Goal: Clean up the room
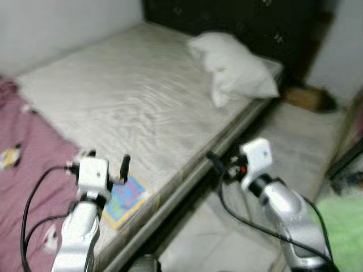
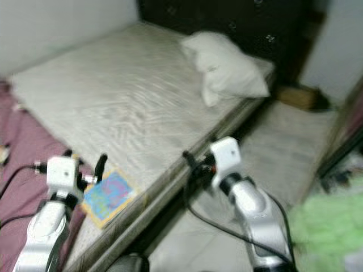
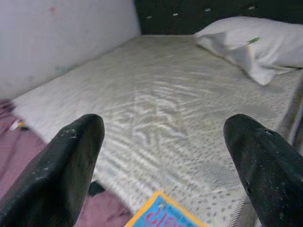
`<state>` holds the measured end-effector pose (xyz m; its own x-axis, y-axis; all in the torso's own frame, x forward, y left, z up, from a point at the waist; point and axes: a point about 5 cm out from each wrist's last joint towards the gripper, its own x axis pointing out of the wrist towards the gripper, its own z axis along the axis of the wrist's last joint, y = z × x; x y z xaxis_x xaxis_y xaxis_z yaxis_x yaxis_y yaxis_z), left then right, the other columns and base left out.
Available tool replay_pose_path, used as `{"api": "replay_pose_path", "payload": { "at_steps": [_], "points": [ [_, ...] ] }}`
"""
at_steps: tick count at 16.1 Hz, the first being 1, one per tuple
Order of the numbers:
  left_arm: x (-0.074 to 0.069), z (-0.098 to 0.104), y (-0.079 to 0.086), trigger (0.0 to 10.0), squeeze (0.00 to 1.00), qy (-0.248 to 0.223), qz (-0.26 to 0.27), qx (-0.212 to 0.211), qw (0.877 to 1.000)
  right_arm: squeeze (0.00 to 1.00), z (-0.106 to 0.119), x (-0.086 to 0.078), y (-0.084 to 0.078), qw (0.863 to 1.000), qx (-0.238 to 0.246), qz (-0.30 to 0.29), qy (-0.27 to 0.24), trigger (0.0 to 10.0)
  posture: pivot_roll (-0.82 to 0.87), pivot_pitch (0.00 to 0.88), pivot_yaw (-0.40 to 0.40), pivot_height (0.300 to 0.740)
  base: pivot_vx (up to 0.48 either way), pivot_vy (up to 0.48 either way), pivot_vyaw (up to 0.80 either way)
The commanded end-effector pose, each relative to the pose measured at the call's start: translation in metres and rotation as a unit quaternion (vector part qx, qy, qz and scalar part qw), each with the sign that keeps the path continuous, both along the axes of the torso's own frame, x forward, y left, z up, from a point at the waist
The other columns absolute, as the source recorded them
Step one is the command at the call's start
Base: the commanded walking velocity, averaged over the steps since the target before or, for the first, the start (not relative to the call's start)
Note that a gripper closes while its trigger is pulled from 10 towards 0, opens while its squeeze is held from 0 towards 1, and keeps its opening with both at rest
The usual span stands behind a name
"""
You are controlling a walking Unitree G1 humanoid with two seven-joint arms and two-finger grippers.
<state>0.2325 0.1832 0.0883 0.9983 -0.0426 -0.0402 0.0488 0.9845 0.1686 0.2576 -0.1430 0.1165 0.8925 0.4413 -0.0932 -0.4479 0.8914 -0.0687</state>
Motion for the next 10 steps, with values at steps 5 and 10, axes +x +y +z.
{"api": "replay_pose_path", "payload": {
  "at_steps": [5,10],
  "points": [
    [-0.0007,-0.001,0.005,10.0,0.0,0.007,0.011,0.007,1.0,0.0,0.0001,0.0016,0.0101,1.0,0.002,0.014,-0.006,10.0,0.0,0.063,-0.013,0.74,0.0,0.0,0.73],
    [0.0004,-0.0008,0.0025,10.0,0.0,0.002,0.006,0.011,1.0,0.0,0.0018,0.0065,0.0059,1.0,0.0,0.001,-0.015,10.0,0.0,0.057,-0.015,0.74,0.0,0.0,0.73]
  ]
}}
